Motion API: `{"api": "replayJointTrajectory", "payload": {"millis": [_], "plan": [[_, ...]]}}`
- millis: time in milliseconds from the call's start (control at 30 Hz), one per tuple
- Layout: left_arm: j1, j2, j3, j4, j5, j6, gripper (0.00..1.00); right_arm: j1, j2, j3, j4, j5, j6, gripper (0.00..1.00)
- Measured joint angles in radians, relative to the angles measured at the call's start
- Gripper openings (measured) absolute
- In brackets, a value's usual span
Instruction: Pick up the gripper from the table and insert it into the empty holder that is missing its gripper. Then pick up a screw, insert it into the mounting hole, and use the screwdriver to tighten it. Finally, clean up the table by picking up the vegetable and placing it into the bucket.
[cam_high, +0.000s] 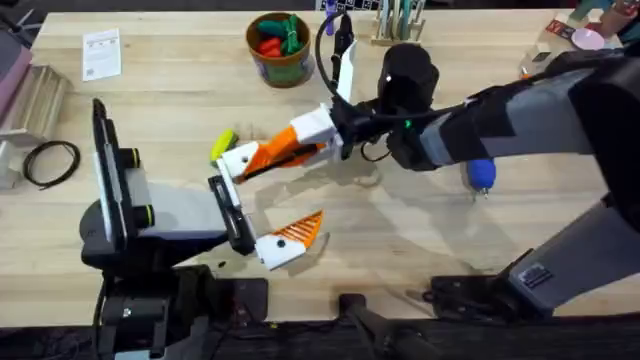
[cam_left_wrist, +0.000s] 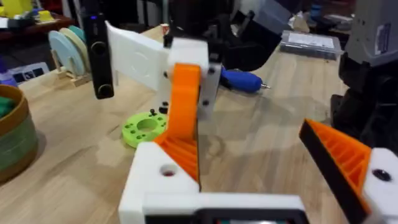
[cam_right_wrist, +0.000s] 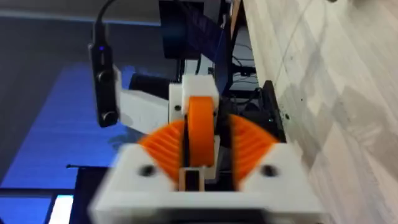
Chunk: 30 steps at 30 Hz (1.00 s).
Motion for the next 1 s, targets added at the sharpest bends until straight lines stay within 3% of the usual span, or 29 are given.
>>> {"api": "replayJointTrajectory", "payload": {"millis": [100,133,300,500,767,867,1000], "plan": [[-0.004,0.0,0.0,-0.001,0.005,0.0,0.985,0.01,0.0,0.0,-0.001,0.008,-0.002,0.798],[-0.004,0.0,0.0,-0.001,0.006,0.001,0.985,0.013,0.0,0.0,-0.002,0.009,-0.001,0.835],[-0.004,0.0,0.0,-0.002,0.007,0.0,0.985,0.007,-0.016,0.0,-0.038,0.016,-0.022,0.849],[-0.004,0.0,0.0,-0.002,0.009,0.001,0.985,-0.055,-0.165,0.0,-0.349,0.029,-0.158,0.852],[-0.004,0.0,0.0,-0.003,0.01,0.001,0.985,-0.159,-0.444,0.067,-1.129,0.223,-0.531,0.854],[-0.004,0.0,0.0,-0.003,0.01,0.001,0.985,-0.178,-0.519,0.178,-1.499,0.395,-0.698,0.854],[-0.004,0.0,0.0,-0.003,0.01,0.001,0.985,-0.175,-0.553,0.369,-1.854,0.676,-0.854,0.855]]}}
